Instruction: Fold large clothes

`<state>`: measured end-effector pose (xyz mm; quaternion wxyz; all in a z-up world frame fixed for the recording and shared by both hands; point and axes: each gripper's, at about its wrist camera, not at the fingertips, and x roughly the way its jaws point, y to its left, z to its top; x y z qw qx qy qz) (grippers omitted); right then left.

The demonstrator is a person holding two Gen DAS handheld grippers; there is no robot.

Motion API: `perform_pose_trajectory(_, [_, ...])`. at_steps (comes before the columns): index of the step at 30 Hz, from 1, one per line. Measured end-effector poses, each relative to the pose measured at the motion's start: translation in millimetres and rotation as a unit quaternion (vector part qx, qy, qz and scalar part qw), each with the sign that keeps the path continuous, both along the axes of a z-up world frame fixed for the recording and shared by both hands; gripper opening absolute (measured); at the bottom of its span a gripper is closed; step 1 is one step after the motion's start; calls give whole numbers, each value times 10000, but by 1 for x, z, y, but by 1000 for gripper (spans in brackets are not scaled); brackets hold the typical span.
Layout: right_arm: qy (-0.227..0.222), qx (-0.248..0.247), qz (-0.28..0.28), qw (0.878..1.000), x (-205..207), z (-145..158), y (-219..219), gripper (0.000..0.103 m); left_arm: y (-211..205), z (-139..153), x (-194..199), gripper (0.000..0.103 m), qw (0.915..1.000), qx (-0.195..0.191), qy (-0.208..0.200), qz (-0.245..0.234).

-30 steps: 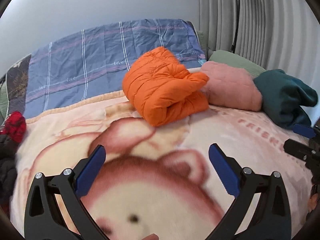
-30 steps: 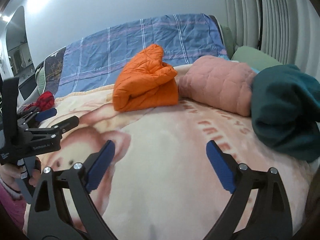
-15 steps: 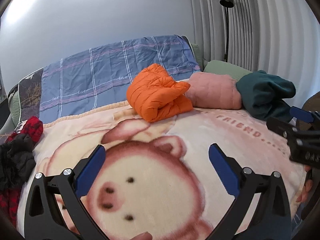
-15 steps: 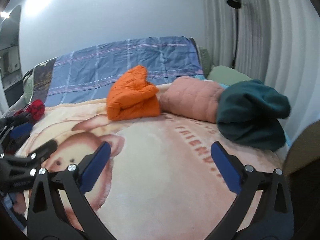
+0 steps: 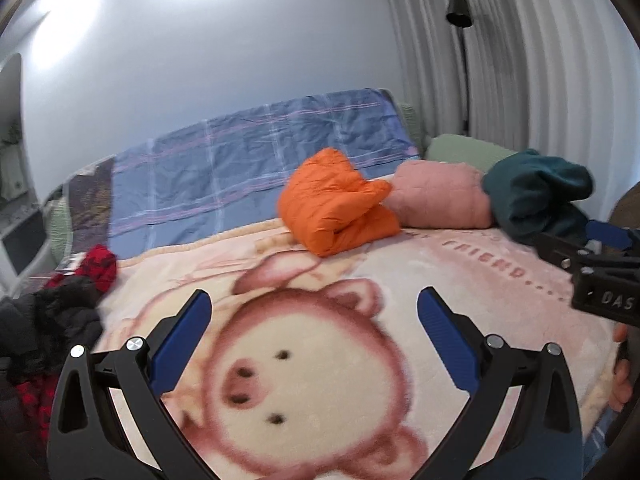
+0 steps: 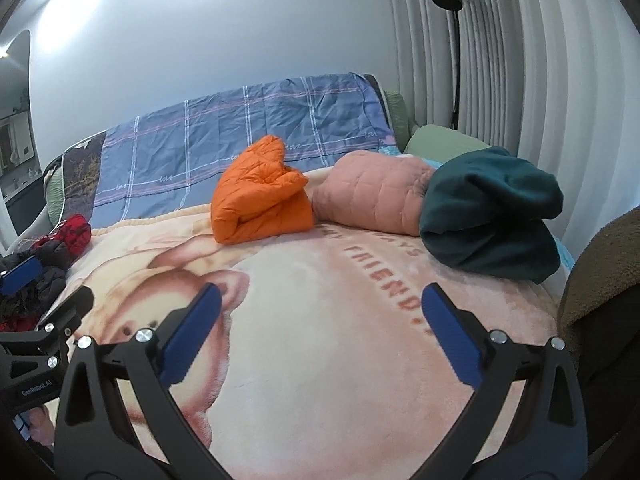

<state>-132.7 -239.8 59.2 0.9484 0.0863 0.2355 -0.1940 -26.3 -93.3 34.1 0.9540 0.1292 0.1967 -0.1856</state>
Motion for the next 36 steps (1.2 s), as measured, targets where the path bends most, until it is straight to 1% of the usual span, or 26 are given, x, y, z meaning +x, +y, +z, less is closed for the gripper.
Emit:
perform_pose_trajectory(2, [-16, -63, -97, 9999, -2, -1, 0, 101, -2, 1, -4, 102, 9999, 58, -136, 32])
perform_pose_trajectory(6, [-17, -126, -161, 9998, -3, -3, -2, 101, -7, 2, -8, 102, 9997, 134, -208, 5])
perform_pose_trajectory(12, [105, -58, -118, 9999, 0, -9, -6, 101, -8, -2, -2, 102, 9999, 112, 60, -106])
perform_pose_trajectory(20, [202, -99, -98, 9997, 4, -14, -6, 101, -13, -5, 2, 102, 9996, 128, 182, -188])
perform_pose_trajectory(25, [219, -92, -132, 9996, 6, -14, -7, 101, -13, -5, 7, 102, 9992, 18, 330, -223])
perform_pose_trajectory(36, [316, -59, -121, 9994, 10, -19, -7, 101, -17, -8, 8, 102, 9990, 96, 351, -256])
